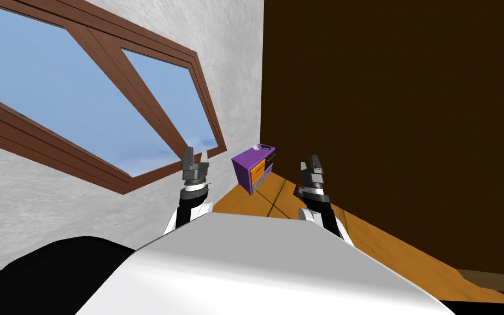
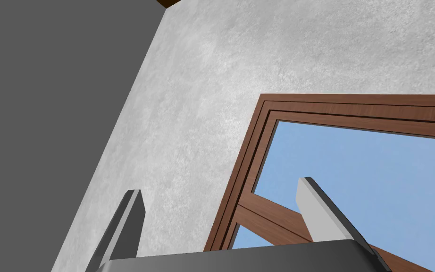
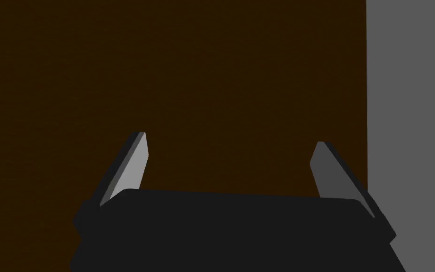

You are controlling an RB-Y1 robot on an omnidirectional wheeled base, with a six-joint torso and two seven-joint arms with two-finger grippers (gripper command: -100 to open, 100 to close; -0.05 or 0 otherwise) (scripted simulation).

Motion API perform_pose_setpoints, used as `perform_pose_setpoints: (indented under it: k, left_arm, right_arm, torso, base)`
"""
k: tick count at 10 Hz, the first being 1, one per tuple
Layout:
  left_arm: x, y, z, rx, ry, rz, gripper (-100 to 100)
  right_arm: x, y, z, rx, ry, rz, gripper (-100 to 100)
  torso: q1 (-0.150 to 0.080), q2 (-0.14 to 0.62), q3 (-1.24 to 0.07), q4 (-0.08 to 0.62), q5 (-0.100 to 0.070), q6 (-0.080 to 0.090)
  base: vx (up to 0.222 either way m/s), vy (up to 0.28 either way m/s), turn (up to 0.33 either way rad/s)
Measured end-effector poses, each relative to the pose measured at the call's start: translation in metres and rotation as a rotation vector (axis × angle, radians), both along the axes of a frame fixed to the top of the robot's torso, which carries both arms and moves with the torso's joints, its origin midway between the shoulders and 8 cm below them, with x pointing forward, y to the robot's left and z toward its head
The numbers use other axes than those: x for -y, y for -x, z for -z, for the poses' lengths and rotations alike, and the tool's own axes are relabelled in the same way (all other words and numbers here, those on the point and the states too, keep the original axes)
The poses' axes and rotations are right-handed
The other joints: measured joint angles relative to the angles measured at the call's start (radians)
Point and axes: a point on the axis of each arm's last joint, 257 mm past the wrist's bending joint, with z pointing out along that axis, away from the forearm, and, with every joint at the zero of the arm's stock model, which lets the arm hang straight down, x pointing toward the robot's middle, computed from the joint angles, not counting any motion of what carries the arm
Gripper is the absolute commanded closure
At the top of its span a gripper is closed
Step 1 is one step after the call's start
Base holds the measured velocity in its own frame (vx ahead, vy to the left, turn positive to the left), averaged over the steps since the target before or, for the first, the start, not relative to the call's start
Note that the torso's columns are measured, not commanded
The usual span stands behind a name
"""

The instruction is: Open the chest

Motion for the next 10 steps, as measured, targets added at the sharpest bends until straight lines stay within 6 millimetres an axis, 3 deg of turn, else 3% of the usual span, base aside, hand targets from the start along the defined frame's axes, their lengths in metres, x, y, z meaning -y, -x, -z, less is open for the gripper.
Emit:
perform_pose_setpoints:
  k: [2, 9, 10]
  left_arm:
    - [0.0000, 0.0000, 0.0000, 0.000, 0.000, 0.000, 0]
    - [0.0000, 0.0001, -0.0001, 0.000, 0.000, 0.000, 0]
    - [0.0000, 0.0001, -0.0001, 0.000, 0.000, 0.000, 0]
  right_arm:
    - [0.0000, 0.0000, 0.0000, 0.000, 0.000, 0.000, 0]
    - [0.0000, 0.0001, -0.0002, 0.000, 0.000, 0.000, 0]
    - [0.0000, 0.0001, -0.0002, 0.000, 0.000, 0.000, -100]
  torso:
    - [0.000, 0.104, -0.209, 0.105, 0.000, 0.000]
    - [0.000, 0.618, -1.234, 0.617, 0.000, 0.000]
    - [0.000, 0.691, -1.382, 0.691, 0.000, 0.000]
  base:
    - [0.000, 0.000, 0.000]
    - [0.000, 0.000, 0.000]
    - [0.006, 0.040, 0.071]
